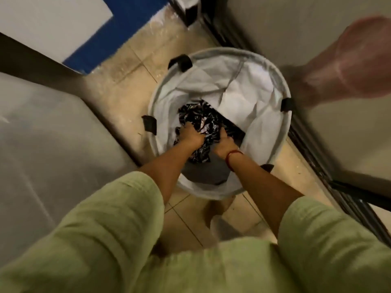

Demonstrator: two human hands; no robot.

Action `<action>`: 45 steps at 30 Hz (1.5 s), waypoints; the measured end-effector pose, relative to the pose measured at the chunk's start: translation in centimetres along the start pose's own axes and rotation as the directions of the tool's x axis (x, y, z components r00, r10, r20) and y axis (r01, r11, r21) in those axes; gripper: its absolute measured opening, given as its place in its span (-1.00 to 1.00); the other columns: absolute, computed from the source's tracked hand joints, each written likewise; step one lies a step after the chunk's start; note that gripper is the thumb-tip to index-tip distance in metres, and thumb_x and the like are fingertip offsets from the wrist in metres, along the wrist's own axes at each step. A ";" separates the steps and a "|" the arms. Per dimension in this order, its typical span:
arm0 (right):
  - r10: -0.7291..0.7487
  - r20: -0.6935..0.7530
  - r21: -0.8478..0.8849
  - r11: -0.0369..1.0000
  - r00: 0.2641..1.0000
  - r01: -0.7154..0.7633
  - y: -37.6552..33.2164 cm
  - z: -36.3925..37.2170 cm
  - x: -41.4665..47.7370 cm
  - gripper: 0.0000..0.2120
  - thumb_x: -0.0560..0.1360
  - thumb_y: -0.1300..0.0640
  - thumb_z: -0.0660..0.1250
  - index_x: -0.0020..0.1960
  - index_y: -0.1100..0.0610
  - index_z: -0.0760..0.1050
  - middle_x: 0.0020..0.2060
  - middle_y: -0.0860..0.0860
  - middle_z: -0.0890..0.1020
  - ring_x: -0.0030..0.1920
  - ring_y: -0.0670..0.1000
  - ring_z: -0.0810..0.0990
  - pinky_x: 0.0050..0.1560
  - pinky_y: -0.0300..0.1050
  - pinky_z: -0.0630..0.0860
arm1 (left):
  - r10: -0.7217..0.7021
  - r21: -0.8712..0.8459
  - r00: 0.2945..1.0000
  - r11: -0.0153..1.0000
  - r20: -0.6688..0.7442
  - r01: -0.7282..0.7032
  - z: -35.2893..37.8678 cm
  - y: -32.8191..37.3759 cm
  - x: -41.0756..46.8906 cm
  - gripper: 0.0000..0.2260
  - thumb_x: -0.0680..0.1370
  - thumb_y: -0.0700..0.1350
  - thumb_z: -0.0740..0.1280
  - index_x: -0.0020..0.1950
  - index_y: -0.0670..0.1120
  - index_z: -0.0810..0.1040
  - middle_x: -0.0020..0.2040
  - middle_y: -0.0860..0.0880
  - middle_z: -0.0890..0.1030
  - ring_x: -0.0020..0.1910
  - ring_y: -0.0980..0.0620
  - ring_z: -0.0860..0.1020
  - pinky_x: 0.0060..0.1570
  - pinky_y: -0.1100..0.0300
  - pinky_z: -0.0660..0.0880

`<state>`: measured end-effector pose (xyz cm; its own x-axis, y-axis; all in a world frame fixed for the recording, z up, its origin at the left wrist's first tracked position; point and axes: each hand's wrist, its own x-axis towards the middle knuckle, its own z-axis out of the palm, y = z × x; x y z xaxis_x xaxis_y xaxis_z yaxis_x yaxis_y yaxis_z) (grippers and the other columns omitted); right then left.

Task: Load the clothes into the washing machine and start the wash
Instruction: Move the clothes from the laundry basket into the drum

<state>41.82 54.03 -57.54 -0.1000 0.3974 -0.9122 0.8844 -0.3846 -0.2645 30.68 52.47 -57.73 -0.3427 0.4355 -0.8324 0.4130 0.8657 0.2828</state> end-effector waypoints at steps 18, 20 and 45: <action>-0.139 -0.337 0.267 0.935 0.931 0.236 3.4 4.2 -0.4 -0.26 0.44 0.44 0.14 0.53 0.06 0.00 0.50 0.13 0.07 0.46 0.13 0.21 0.42 -0.17 0.14 | 0.000 -0.127 1.000 0.992 0.020 0.002 4.8 -3.0 3.1 -0.68 0.52 -0.08 0.22 0.21 -0.17 0.56 0.22 -0.22 0.57 0.21 -0.20 0.51 0.20 0.07 0.45; -0.114 -0.385 0.329 0.910 0.916 0.252 2.9 4.1 -3.5 -0.23 0.42 0.47 0.13 0.53 0.05 0.00 0.51 0.10 0.07 0.47 0.09 0.17 0.34 -0.31 0.10 | 0.116 -0.150 0.993 0.982 0.005 -0.114 3.0 -2.3 -1.7 -0.69 0.52 -0.03 0.24 0.13 -0.17 0.60 0.13 -0.20 0.62 0.14 -0.17 0.56 0.09 0.12 0.46; -0.498 -0.610 0.225 0.637 0.617 0.737 -9.7 -6.3 -44.9 -0.62 0.54 0.20 0.14 0.35 0.06 0.39 0.34 0.02 0.43 0.37 0.05 0.37 0.39 0.14 0.32 | 0.241 -0.949 0.968 0.316 0.073 -0.007 -31.4 3.2 -45.5 -0.69 0.45 -0.17 0.03 -0.39 -0.14 0.49 -0.43 -0.11 0.58 -0.28 -0.07 0.48 -0.30 0.17 0.40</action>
<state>40.64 45.14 -12.06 -0.2242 0.9445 -0.2403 0.3874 -0.1399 -0.9112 21.08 43.24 -3.97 -0.1703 0.6120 -0.7723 -0.6677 0.5048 0.5472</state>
